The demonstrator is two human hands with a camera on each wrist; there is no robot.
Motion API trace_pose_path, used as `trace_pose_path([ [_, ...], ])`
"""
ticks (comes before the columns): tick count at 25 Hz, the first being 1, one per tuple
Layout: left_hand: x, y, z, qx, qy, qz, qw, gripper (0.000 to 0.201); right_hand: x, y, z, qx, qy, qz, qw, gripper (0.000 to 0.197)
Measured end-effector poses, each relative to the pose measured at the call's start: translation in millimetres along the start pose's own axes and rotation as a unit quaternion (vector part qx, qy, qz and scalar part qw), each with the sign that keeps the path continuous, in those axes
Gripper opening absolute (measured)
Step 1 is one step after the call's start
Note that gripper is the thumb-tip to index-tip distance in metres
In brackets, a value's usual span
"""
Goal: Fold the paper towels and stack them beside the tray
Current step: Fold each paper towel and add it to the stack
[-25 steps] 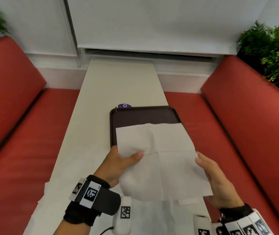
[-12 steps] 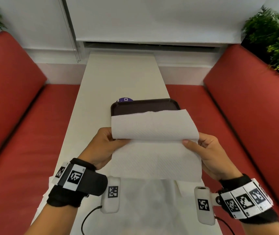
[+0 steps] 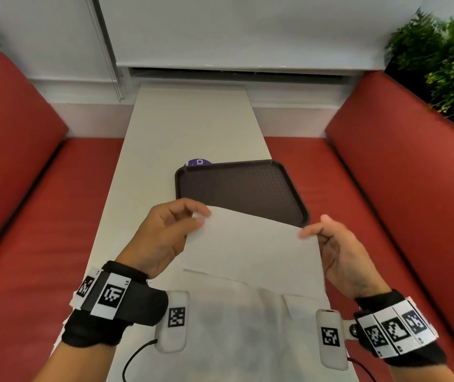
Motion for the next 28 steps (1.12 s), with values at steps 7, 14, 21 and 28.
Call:
trace_pose_path([
  [7, -66.3, 24.3, 25.7, -0.019, -0.015, 0.252, 0.967, 0.005, 57.4, -38.8, -12.1, 0.179, -0.015, -0.101, 0.979, 0.019],
  [14, -183.2, 87.4, 94.1, -0.101, -0.032, 0.439, 0.892, 0.019, 133.0, -95.2, -14.1, 0.338, 0.097, -0.210, 0.912, 0.017],
  [21, -261.6, 113.8, 147.2, -0.272, -0.115, 0.525, 0.798, 0.048, 160.3, -118.7, 27.6, 0.372, 0.152, -0.307, 0.863, 0.019],
  [28, -269.0, 114.7, 142.4, -0.315, -0.102, 0.570, 0.752, 0.054, 166.0, -113.7, 29.6, 0.380, 0.147, -0.366, 0.837, 0.027],
])
Point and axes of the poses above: each hand's wrist, its own z-axis towards the middle knuckle, its own y-axis out of the palm, x = y × z, the point moved 1 cm from there along z, towards the middle knuckle, and after that the axes turned 10 degrees about y, right-handed, at the moved point
